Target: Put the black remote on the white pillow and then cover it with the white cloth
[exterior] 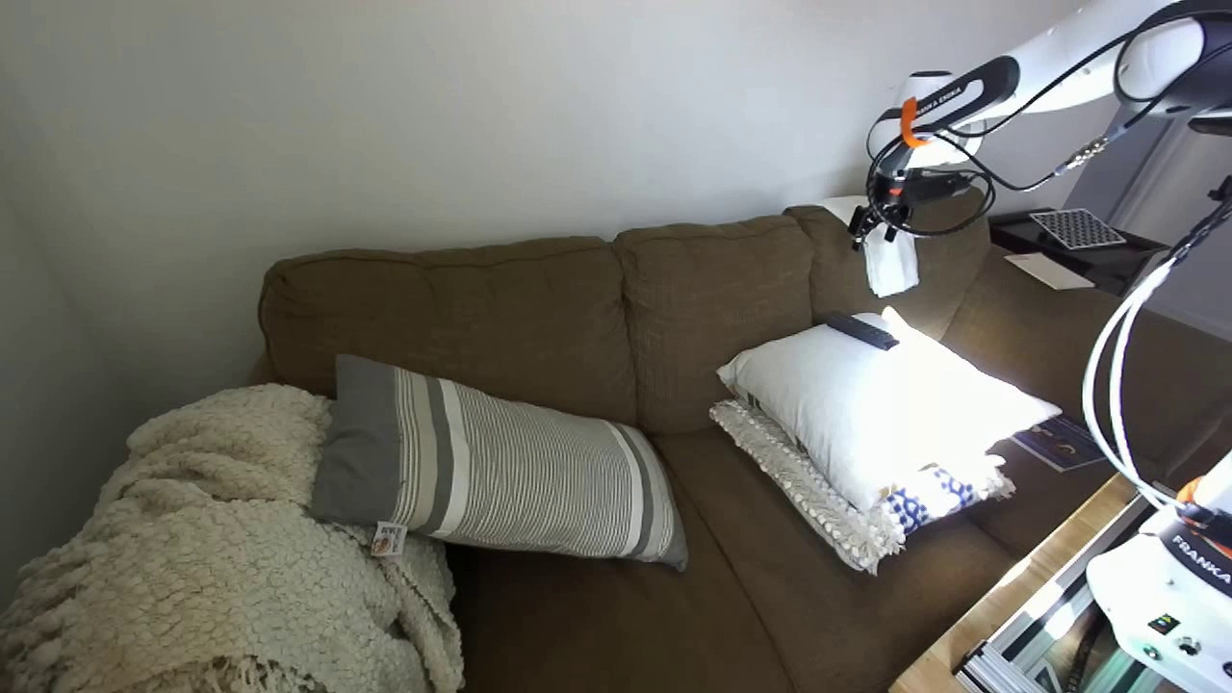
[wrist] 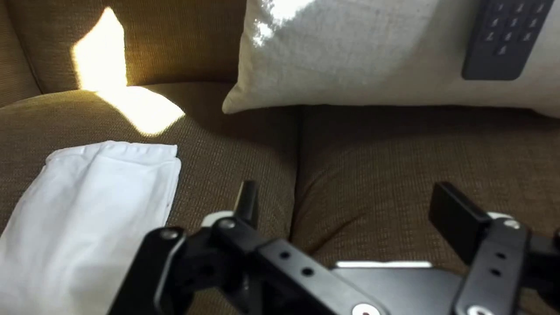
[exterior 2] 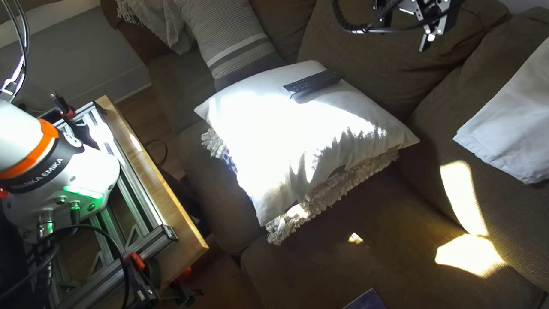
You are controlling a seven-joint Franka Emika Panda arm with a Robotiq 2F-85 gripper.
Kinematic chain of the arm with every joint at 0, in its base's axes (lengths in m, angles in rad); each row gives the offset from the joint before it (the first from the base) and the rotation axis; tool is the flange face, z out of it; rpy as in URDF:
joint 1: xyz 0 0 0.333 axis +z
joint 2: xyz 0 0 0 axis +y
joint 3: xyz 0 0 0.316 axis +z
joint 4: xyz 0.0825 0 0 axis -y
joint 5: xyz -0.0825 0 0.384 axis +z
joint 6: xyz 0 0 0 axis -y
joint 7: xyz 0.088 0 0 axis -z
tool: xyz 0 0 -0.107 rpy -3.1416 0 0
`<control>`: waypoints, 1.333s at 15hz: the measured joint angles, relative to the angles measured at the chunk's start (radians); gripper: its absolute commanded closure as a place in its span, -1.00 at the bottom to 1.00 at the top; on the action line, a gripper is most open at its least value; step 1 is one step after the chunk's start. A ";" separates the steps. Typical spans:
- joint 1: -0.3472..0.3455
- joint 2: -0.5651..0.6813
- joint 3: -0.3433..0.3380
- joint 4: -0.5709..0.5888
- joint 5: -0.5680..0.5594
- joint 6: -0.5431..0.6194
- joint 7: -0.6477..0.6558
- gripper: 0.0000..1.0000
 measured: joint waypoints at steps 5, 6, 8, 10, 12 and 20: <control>-0.103 0.175 0.021 0.225 0.102 -0.058 -0.045 -1.00; -0.109 0.188 0.022 0.240 0.103 -0.061 -0.047 -1.00; -0.106 0.187 0.021 0.241 0.103 -0.060 -0.047 -1.00; -0.100 0.184 0.021 0.241 0.103 -0.060 -0.047 -1.00; -0.099 0.184 0.021 0.241 0.103 -0.060 -0.047 -1.00; -0.095 0.270 -0.016 0.251 0.051 0.141 -0.035 -1.00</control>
